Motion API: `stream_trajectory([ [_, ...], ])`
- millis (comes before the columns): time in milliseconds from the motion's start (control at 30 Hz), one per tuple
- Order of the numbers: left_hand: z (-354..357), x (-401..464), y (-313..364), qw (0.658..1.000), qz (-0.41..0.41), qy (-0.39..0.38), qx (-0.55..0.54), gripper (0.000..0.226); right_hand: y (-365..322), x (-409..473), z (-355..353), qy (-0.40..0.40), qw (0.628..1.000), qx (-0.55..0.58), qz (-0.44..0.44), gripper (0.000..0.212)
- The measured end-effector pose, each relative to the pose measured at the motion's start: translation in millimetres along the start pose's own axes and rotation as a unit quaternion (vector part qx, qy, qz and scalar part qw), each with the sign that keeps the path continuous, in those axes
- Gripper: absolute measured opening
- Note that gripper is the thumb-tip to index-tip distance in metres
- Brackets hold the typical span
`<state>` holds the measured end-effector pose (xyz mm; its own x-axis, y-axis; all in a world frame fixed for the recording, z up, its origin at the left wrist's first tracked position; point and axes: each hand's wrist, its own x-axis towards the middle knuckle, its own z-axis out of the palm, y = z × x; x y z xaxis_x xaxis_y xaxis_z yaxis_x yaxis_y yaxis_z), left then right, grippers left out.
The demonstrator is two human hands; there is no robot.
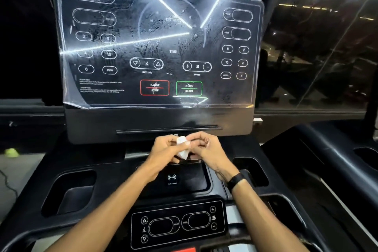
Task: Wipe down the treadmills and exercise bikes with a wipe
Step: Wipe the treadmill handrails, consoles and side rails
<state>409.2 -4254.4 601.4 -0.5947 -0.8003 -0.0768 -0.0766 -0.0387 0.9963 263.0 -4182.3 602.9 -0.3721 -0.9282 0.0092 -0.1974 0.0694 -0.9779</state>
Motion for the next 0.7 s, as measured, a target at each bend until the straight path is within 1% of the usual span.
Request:
stream_trajectory([
  [100,6,2,10,0.999,0.003,0.033,-0.025,0.016,-5,8,-6,0.035,0.999,0.028,0.004,0.023],
  [167,11,1,16,0.998,0.007,0.050,-0.040,0.012,-6,12,-11,0.052,0.999,0.005,-0.005,0.027],
  [233,16,0,21,0.997,0.011,0.058,-0.048,0.013,-9,14,-17,0.036,0.999,-0.032,-0.016,0.029],
  [300,23,-1,25,0.996,0.016,0.066,-0.052,0.012,-16,15,-24,0.000,0.998,-0.051,-0.029,0.020],
  [367,29,-1,30,0.995,0.027,0.091,-0.042,0.013,-24,18,-29,-0.002,0.995,-0.088,-0.052,0.012],
  [433,32,1,34,0.991,0.045,0.123,-0.022,0.011,-36,22,-33,0.003,0.990,-0.120,-0.075,0.012],
  [500,30,2,40,0.988,0.063,0.141,-0.010,0.005,-51,26,-37,-0.011,0.987,-0.133,-0.084,0.015],
  [567,26,2,54,0.988,0.073,0.136,-0.023,0.009,-69,27,-43,-0.040,0.991,-0.087,-0.089,0.012],
  [633,19,2,75,0.990,0.071,0.105,-0.064,0.012,-86,28,-46,-0.067,0.996,0.016,-0.062,0.007],
  [667,16,3,86,0.991,0.069,0.095,-0.070,0.012,-92,30,-47,-0.061,0.996,0.036,-0.052,0.008],
  [700,11,5,94,0.991,0.064,0.096,-0.060,0.012,-95,35,-46,-0.040,0.998,0.018,-0.048,0.010],
])
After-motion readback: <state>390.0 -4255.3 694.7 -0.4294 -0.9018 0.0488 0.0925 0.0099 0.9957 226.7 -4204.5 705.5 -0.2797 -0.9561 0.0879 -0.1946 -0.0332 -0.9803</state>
